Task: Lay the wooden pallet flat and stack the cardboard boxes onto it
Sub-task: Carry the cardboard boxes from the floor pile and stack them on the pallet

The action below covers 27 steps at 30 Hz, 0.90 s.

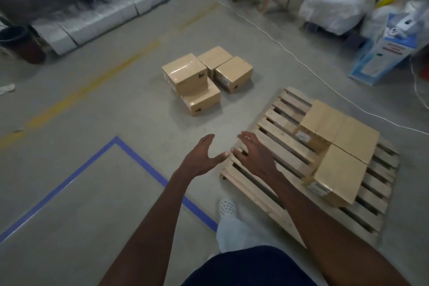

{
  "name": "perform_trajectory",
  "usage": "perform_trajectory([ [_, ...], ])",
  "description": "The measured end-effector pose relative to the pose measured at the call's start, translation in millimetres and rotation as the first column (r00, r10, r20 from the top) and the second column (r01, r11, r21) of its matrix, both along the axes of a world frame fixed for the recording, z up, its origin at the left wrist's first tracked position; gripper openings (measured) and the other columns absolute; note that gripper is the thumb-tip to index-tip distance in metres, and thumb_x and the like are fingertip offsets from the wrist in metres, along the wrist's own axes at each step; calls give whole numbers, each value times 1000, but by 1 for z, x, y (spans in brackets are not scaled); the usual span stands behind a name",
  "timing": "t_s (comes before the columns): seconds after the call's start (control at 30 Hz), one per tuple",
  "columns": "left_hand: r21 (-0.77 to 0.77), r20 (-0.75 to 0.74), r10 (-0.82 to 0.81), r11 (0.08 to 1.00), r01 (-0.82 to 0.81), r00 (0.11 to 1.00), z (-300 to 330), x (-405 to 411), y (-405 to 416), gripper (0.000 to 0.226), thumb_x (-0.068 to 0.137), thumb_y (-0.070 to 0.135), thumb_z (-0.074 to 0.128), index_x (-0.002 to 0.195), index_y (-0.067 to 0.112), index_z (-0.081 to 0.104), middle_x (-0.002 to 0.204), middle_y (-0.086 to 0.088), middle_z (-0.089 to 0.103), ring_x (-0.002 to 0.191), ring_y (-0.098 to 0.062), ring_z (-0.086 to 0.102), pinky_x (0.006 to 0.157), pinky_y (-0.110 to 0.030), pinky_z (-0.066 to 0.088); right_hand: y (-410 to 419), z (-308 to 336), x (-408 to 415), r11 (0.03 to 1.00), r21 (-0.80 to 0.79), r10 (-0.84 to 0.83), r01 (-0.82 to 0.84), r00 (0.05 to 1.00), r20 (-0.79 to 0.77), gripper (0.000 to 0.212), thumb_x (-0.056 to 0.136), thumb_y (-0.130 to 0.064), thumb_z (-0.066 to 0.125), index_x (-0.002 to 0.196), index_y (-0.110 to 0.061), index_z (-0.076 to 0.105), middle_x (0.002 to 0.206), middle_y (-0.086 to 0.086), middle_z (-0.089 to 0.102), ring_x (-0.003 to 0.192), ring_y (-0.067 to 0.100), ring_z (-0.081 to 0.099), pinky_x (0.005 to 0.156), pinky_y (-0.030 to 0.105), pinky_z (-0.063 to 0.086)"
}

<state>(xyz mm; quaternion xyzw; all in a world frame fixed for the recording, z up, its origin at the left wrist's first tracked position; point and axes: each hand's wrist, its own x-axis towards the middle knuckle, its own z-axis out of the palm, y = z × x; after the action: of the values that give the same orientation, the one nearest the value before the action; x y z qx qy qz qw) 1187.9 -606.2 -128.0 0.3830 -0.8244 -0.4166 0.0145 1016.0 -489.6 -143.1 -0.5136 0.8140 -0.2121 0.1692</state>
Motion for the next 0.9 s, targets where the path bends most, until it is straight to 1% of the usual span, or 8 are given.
perform_trajectory([
  [0.17,-18,17,32,999,-32,999,-8,-20,-84,87,87,64,54,153,16,24,160,-2,24,144,-17,29,114,-36,29,-92,-8,-27,999,-6,42,-42,999,-18,54,96,-45,54,141,-15,48,150,-1,42,127,20,52,95,38,47],
  [0.27,-34,63,73,997,-71,995,-8,-29,-149,86,88,64,52,153,17,24,160,-3,24,144,-19,30,113,-37,30,-155,-15,-47,999,10,40,-40,999,24,54,97,-46,54,140,-14,49,149,0,43,128,20,51,97,39,46],
  [0.37,-45,72,151,988,-148,986,-5,-33,-212,84,88,63,54,153,17,26,159,-3,27,143,-19,32,113,-38,33,-213,-22,-62,996,35,85,-87,995,50,53,96,-45,55,138,-14,51,147,2,45,128,22,52,98,40,47],
  [0.53,-15,59,259,966,-259,964,-6,-38,-303,81,88,60,55,151,16,30,157,-4,32,141,-20,35,113,-39,34,-311,-19,-80,996,40,71,-76,991,116,57,95,-47,57,141,-14,50,147,0,45,122,21,56,92,35,46],
  [0.63,19,46,303,952,-305,952,-11,-45,-359,81,87,61,57,151,18,32,155,-3,35,139,-18,39,112,-40,36,-376,-20,-87,996,41,76,-82,989,126,60,94,-49,57,142,-14,48,146,0,45,120,21,57,91,36,49],
  [0.77,62,56,274,959,-277,960,-26,-57,-448,83,86,62,57,151,18,31,156,-2,35,138,-17,39,112,-40,36,-463,-32,-96,997,62,39,-49,988,150,60,93,-48,59,141,-14,47,144,2,46,119,24,56,89,40,51],
  [0.9,85,46,173,981,-176,984,-30,-73,-541,76,90,53,59,149,14,33,155,-6,36,139,-20,38,112,-36,35,-538,-38,-100,988,147,-58,34,986,157,61,92,-46,61,142,-16,45,145,3,45,119,25,56,89,39,50],
])
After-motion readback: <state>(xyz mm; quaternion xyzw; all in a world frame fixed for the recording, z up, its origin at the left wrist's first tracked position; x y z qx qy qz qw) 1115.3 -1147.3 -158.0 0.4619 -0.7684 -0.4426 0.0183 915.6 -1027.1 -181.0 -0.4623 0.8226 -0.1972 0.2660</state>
